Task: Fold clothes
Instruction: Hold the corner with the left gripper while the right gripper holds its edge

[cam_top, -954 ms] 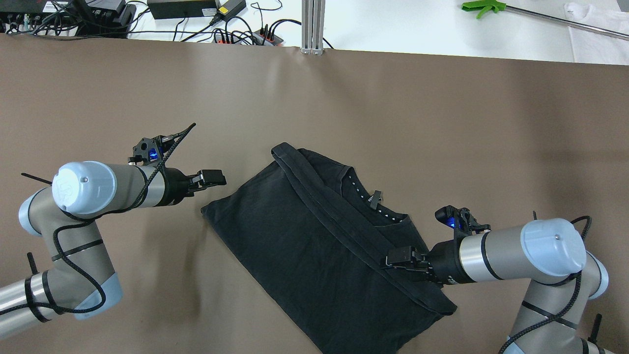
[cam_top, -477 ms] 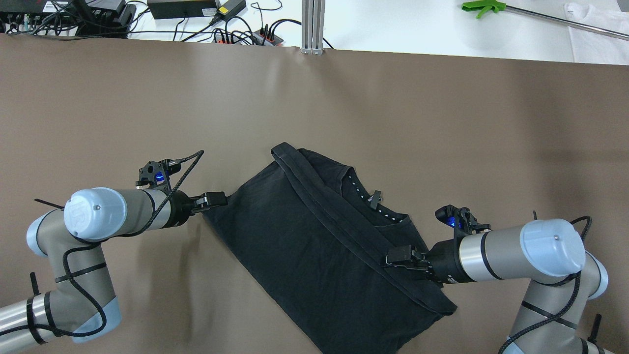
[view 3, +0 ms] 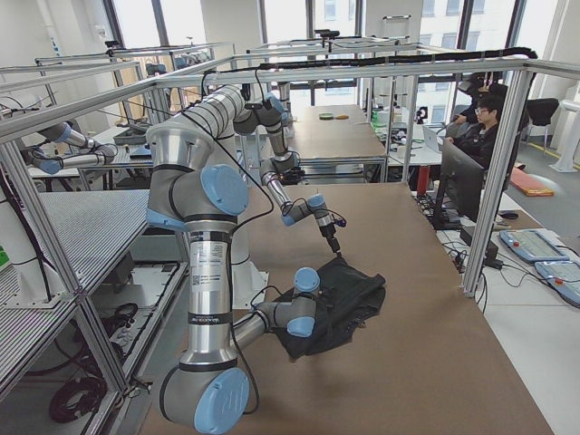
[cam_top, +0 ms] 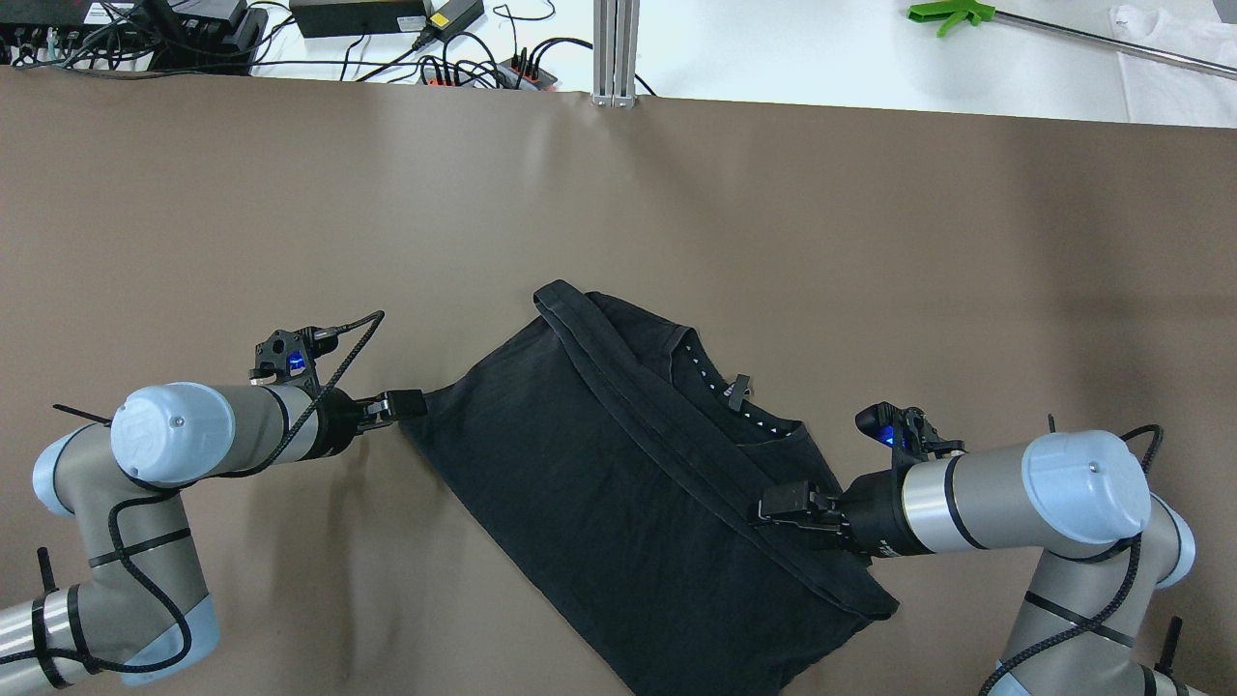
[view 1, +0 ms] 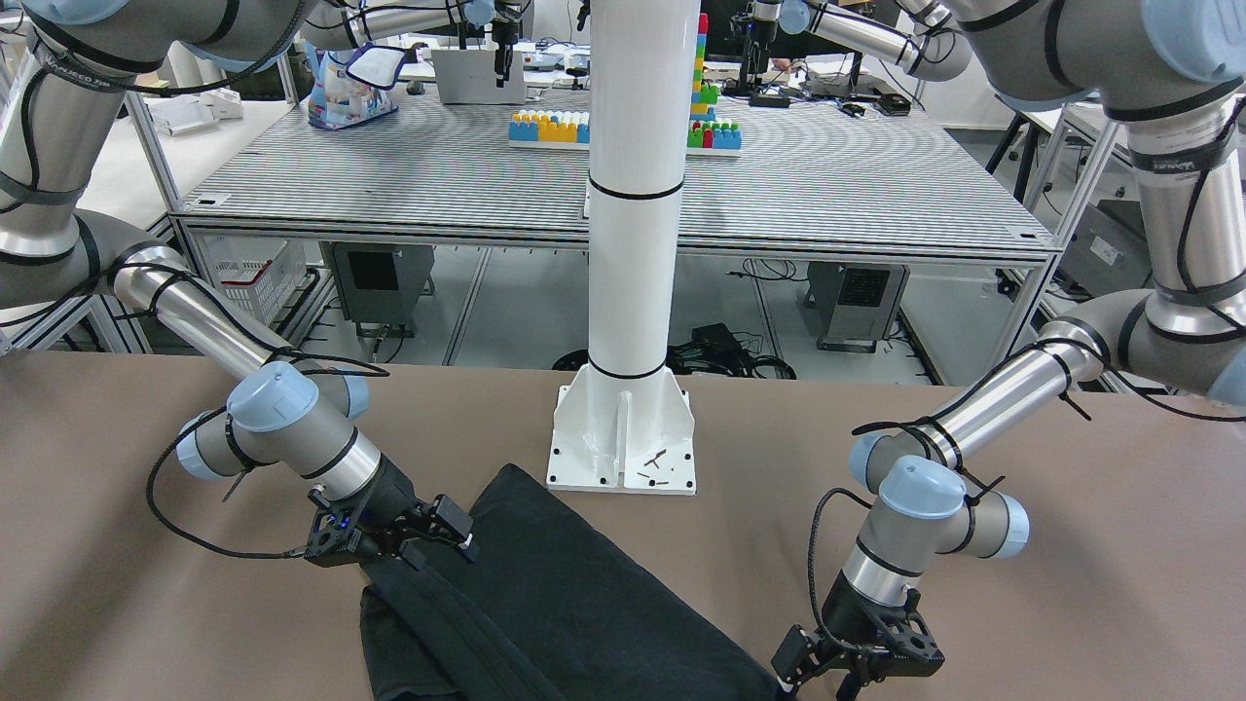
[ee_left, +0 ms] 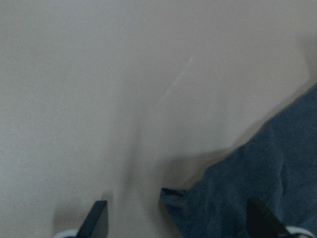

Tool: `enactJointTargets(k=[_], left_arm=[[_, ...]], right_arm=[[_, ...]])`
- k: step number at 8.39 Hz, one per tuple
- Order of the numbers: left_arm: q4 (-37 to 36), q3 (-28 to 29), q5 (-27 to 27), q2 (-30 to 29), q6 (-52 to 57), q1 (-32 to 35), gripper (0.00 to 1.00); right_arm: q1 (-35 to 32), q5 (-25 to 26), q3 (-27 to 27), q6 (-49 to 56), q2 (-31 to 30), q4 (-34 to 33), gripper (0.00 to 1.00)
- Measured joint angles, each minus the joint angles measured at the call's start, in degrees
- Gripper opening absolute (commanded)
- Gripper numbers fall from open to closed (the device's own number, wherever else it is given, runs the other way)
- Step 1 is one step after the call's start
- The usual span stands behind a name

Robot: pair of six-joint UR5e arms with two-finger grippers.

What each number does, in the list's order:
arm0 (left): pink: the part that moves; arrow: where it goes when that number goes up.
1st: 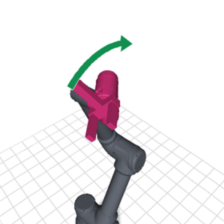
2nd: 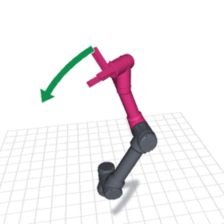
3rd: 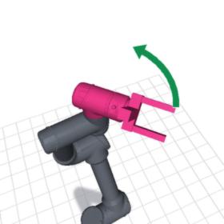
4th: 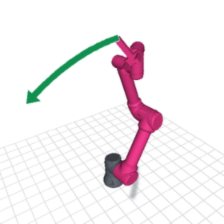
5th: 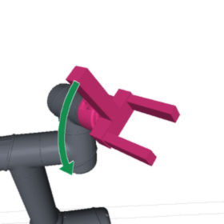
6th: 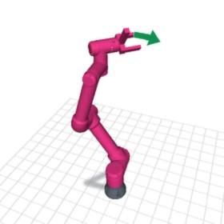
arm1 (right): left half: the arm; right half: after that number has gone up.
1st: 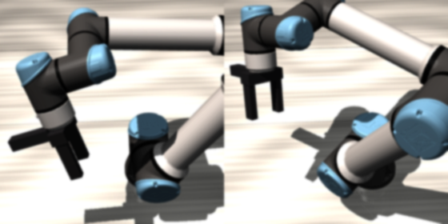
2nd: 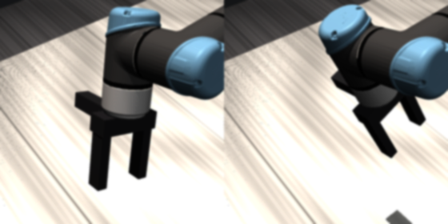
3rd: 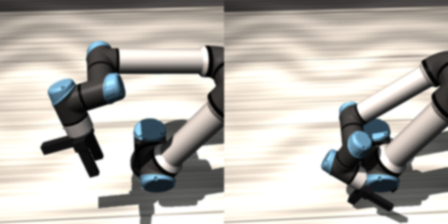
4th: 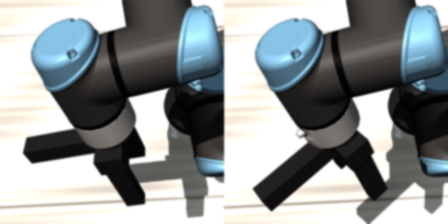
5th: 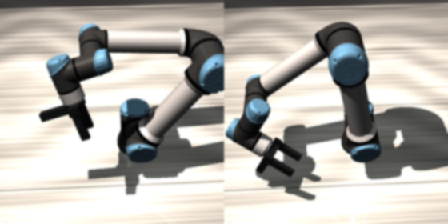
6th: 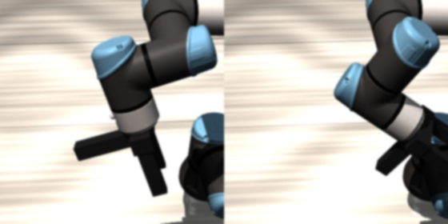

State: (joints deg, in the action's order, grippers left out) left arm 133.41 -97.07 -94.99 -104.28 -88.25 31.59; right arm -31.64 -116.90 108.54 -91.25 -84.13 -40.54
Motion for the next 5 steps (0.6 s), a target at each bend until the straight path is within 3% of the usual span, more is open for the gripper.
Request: enactJointTargets(k=[5], left_arm=[[0.01,0.15,0.22,-0.78,-0.26,-1.63,1.0]], right_arm=[[0.06,0.01,-0.3,-0.02,0.0,0.03,0.94]])
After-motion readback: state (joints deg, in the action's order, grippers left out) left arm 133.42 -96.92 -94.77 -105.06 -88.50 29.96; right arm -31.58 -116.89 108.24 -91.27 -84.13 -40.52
